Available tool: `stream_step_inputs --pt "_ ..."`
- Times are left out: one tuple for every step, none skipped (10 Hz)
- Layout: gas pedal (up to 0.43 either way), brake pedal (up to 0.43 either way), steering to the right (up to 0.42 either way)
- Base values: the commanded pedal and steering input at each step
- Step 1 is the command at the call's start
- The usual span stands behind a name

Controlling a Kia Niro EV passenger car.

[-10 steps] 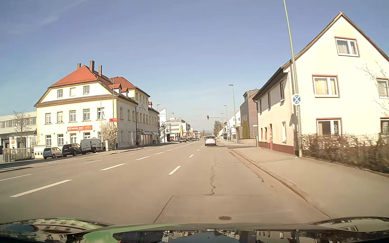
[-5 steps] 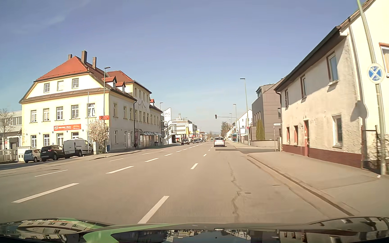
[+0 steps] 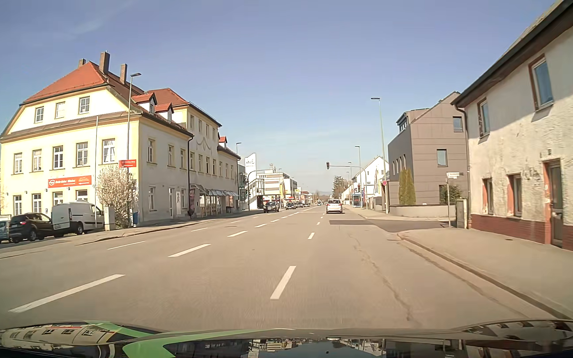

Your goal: Follow the waypoints while adhering to traffic rules and regulations

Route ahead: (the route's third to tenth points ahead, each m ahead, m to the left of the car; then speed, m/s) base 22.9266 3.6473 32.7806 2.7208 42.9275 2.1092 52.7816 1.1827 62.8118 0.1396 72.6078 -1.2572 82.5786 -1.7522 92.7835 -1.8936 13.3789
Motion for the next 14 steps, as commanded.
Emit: stream_step_inputs --pt "0.118 0.000 -0.006" --pt "0.118 0.000 -0.003" --pt "0.118 0.000 -0.002" --pt "0.110 0.000 -0.001" --pt "0.098 0.000 -0.001" --pt "0.098 0.000 0.000" --pt "0.098 0.000 0.001" --pt "0.098 0.000 0.003" --pt "0.098 0.000 0.004" --pt "0.098 0.000 0.006" --pt "0.098 0.000 0.007" --pt "0.098 0.000 0.007" --pt "0.098 0.000 0.009" --pt "0.098 0.000 0.010"
